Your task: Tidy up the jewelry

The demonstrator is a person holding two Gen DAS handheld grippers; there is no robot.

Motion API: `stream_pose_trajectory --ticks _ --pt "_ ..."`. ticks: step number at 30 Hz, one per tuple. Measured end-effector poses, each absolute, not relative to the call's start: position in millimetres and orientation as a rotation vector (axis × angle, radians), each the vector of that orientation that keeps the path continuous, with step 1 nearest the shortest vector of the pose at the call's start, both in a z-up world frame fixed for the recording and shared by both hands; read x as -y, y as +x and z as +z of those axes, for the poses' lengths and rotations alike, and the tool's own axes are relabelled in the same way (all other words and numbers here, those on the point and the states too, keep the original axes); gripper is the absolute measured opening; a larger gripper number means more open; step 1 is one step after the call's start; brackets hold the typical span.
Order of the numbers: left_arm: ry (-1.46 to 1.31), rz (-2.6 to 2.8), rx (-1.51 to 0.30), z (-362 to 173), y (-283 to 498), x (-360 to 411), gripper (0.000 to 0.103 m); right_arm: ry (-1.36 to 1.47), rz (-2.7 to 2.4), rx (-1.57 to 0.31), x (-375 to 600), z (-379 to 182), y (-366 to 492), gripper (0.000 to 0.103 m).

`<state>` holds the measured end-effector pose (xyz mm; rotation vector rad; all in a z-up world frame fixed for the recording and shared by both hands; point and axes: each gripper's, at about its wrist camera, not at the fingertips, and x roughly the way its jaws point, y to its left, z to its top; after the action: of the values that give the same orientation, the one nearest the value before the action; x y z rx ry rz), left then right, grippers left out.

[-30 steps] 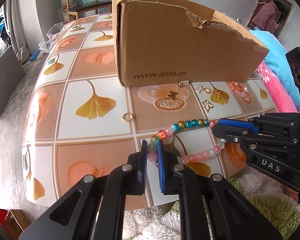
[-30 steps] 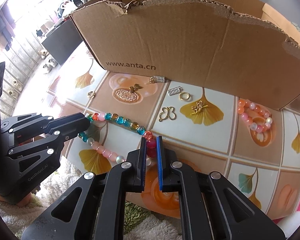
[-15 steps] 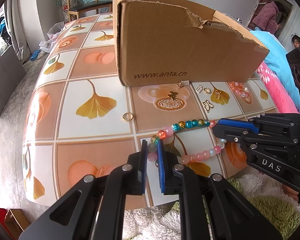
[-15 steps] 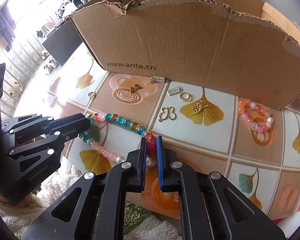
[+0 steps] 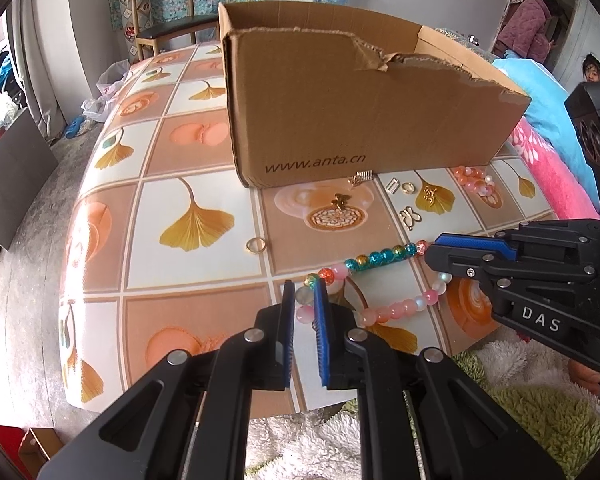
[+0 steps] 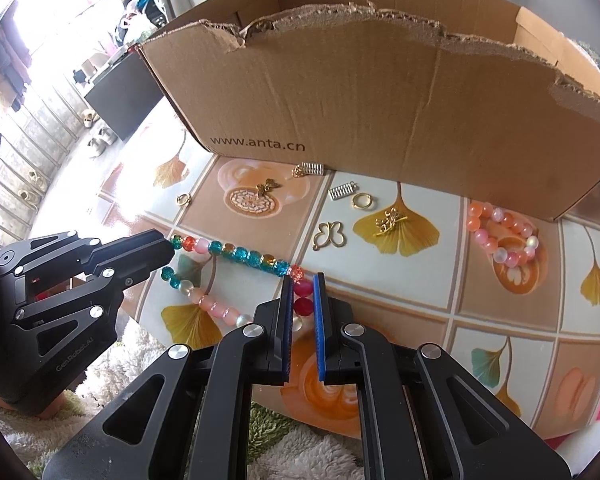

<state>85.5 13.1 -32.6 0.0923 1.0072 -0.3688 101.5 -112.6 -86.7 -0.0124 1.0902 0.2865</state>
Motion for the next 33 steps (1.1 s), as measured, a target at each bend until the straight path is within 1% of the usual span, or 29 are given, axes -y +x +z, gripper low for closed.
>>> stream_pose_trajectory --ticks 22,33 --pt "0.105 -0.355 -0.933 -13.8 82.3 -17.1 0.009 -0.050 0.301 -1.021 112.5 -64.9 106.1 0.007" --pt "0.100 -0.360 -0.961 -20.4 79.1 -15.2 0.009 -0.052 0.298 -1.047 111.3 -70.7 100.6 0.007"
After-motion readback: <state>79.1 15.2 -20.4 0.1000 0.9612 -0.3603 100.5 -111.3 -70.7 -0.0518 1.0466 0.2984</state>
